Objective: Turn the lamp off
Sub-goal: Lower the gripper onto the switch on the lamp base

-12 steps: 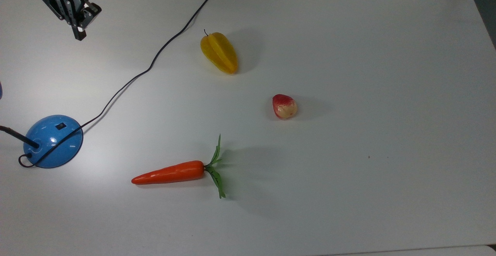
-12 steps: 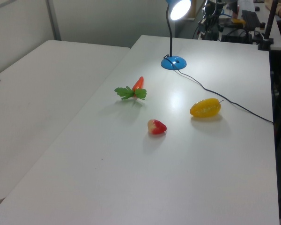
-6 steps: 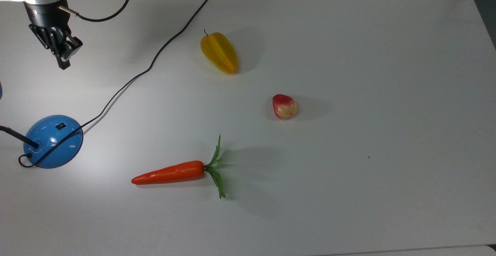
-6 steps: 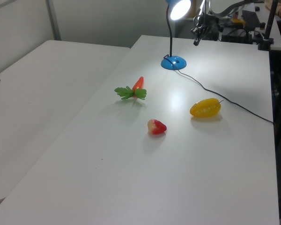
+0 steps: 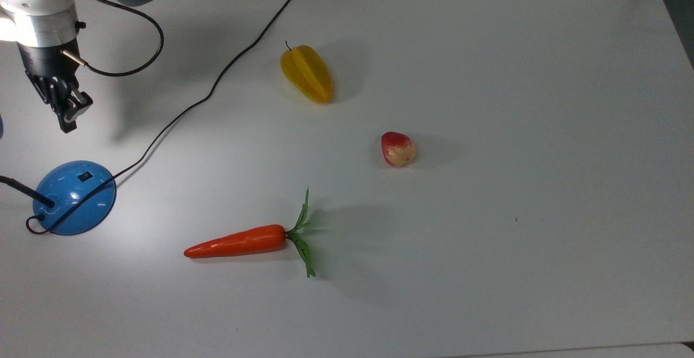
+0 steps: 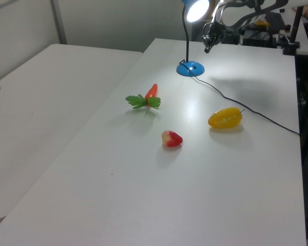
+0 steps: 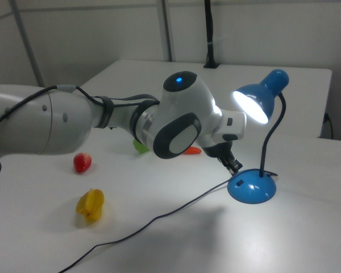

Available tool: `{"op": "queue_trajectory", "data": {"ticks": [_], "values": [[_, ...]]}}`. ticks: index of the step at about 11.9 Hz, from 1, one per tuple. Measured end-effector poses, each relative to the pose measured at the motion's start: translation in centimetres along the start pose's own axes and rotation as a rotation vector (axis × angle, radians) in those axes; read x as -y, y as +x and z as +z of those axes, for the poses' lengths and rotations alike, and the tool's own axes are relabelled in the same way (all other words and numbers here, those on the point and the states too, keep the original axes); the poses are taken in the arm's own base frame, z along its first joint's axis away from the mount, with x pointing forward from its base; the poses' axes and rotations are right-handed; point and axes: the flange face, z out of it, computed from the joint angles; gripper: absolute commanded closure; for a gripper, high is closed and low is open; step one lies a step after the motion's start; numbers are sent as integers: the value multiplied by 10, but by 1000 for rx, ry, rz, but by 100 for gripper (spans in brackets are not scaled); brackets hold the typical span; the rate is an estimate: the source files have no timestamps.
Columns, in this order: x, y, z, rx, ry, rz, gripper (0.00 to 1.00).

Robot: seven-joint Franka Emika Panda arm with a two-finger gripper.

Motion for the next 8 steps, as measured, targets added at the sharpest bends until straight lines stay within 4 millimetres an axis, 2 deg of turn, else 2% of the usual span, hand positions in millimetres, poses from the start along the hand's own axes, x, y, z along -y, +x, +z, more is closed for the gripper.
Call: {"op": "queue_trajectory", "data": {"ticks": [5,8], "values": [[2,3,41,-92,15,70,100],[4,3,51,-100,19,76,100]]}}
